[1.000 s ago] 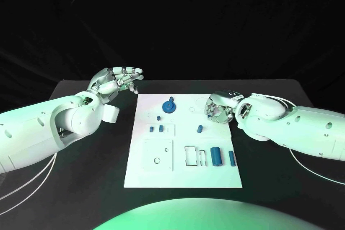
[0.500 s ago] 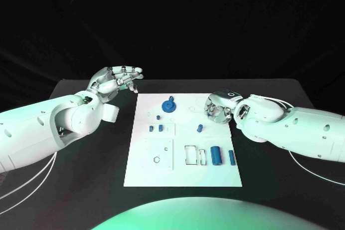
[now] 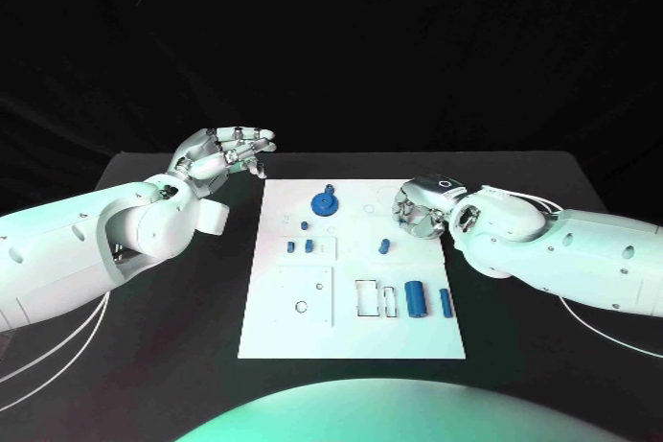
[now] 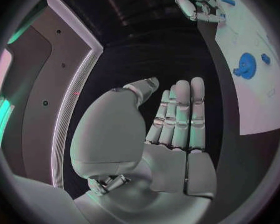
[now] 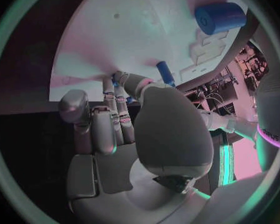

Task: Assemble the parts on the task board

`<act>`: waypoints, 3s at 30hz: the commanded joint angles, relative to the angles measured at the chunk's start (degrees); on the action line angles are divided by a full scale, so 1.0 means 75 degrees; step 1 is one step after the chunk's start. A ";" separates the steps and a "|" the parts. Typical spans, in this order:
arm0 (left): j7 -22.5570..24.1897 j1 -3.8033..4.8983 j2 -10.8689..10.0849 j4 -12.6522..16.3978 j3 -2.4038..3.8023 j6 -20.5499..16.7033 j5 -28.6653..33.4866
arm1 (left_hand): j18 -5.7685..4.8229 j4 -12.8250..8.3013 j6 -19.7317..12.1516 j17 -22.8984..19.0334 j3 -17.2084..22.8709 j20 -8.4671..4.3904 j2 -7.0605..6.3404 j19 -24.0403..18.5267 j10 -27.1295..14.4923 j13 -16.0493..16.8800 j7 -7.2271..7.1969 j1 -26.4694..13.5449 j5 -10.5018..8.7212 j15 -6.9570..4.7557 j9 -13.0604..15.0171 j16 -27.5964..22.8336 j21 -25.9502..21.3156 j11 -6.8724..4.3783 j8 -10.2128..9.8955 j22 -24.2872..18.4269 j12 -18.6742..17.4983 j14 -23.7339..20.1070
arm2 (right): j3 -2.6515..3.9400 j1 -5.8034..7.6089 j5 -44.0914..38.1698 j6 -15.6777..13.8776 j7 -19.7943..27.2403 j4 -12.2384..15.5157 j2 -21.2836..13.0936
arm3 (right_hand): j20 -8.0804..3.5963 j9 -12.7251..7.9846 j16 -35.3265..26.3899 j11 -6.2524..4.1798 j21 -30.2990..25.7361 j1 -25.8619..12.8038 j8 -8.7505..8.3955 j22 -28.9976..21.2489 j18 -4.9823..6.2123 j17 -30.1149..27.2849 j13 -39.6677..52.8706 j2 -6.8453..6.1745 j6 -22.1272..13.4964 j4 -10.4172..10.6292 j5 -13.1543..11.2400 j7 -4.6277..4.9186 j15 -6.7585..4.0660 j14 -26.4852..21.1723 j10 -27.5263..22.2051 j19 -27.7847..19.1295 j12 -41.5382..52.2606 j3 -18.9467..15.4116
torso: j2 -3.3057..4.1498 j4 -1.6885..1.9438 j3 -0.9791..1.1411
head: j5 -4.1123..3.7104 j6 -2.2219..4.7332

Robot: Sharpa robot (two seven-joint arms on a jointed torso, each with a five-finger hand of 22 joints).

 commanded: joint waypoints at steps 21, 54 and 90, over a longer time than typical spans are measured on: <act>-0.0005 0.0002 0.0034 -0.0098 0.0005 0.0077 0.0043 | 0.0049 -0.0037 0.0002 -0.0021 -0.0048 -0.0016 -0.0014 0.0088 -0.0106 0.0001 0.0006 0.0145 0.0007 -0.0010 0.0010 -0.0047 -0.0072 0.0008 0.0001 -0.0030 0.0029 -0.0071 | 0.0087 0.0466 0.0518 -0.0530 -0.0032 0.1197 -0.0509 | -0.0073 0.0074 0.0064 -0.0256 0.0087 -0.0026 0.0059 0.0082 -0.0073 0.0007 0.0092 0.0107 -0.0042 -0.0224 0.0015 -0.0037 -0.0048 0.0314 0.0330 0.0005 -0.0027 0.0272 | 0.0009 -0.0002 0.0005 | 0.0093 0.0044; -0.0082 -0.0003 0.0284 -0.0073 -0.0001 -0.0003 0.0068 | 0.0047 -0.0035 -0.0006 -0.0025 -0.0057 -0.0016 -0.0010 0.0096 -0.0121 0.0000 0.0012 0.0150 0.0010 -0.0005 0.0012 -0.0051 -0.0083 0.0015 -0.0003 -0.0038 0.0032 -0.0077 | -0.0038 -0.0580 -0.0030 -0.0185 0.0317 0.1465 0.1211 | -0.0070 0.0129 0.0066 -0.0240 0.0038 -0.0065 0.0057 0.0049 -0.0054 -0.0021 0.0110 0.0132 -0.0111 -0.0304 0.0014 -0.0021 -0.0041 0.0308 0.0300 -0.0057 -0.0093 0.0357 | 0.0003 0.0008 -0.0009 | 0.0765 -0.0036; -0.0122 -0.0003 0.0295 -0.0087 -0.0001 0.0047 0.0066 | 0.0045 -0.0028 -0.0010 -0.0029 -0.0069 -0.0015 -0.0012 0.0101 -0.0128 -0.0001 0.0015 0.0144 0.0010 -0.0002 0.0014 -0.0054 -0.0092 0.0018 -0.0005 -0.0044 0.0037 -0.0082 | -0.0077 -0.0804 -0.0250 -0.0002 0.0210 0.1344 0.1339 | -0.0066 0.0148 0.0073 -0.0236 0.0044 -0.0096 0.0062 0.0061 -0.0055 -0.0017 0.0118 0.0136 -0.0121 -0.0316 0.0008 -0.0015 -0.0035 0.0309 0.0301 -0.0062 -0.0104 0.0360 | 0.0011 -0.0001 -0.0010 | 0.0916 -0.0036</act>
